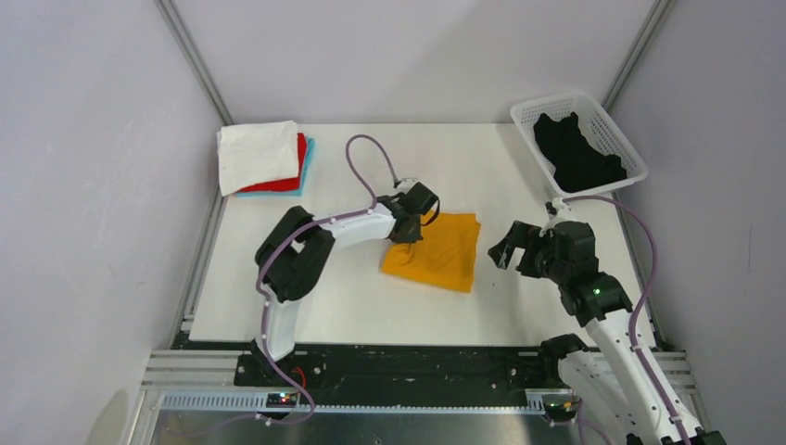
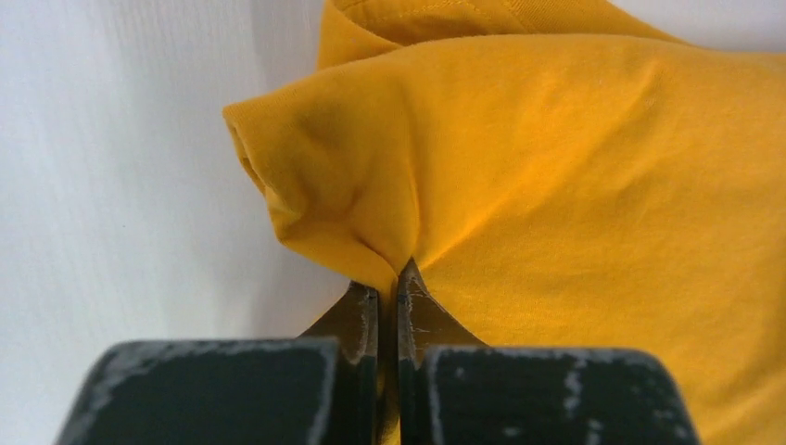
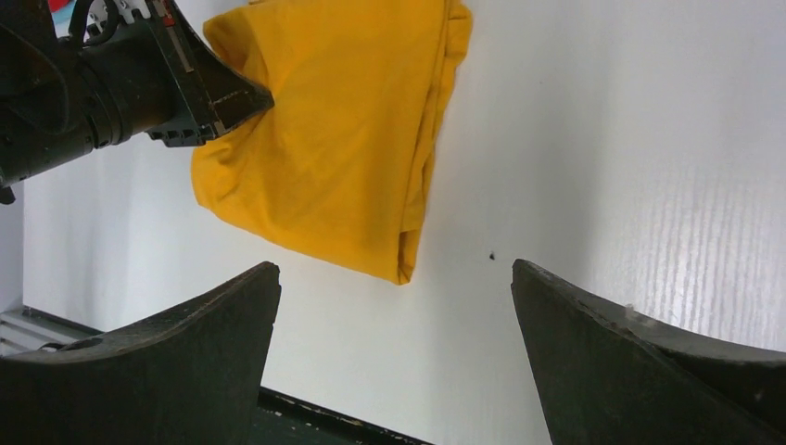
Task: Fold and stack the t-shirts
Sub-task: Put the neatly folded tshirt into the corner of the board with the left arm
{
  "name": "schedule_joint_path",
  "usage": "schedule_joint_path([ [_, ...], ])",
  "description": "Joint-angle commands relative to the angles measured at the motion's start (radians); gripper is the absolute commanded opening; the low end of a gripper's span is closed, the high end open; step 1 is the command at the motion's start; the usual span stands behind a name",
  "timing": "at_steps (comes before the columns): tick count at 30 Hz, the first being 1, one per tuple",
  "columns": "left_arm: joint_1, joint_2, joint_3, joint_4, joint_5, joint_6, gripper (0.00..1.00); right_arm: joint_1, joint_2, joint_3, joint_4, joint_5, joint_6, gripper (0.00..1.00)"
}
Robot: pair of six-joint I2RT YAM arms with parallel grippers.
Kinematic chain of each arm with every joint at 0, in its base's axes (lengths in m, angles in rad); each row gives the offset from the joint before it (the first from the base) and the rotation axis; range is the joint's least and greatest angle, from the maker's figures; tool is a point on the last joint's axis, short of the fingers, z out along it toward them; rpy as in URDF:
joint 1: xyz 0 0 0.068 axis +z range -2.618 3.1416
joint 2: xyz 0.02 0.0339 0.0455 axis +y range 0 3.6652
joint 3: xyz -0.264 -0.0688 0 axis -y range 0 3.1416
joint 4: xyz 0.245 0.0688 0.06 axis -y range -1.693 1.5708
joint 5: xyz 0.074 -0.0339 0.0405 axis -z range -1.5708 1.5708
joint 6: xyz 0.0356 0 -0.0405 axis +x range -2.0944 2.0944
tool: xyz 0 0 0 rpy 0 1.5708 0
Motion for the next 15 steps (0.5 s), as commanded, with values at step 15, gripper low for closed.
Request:
schedule_joint_path([
  [15, 0.181, 0.114, 0.28, -0.022, -0.729, 0.668, 0.0, -0.084, 0.017, -0.032, 0.038, -0.028, -0.064, 0.99],
])
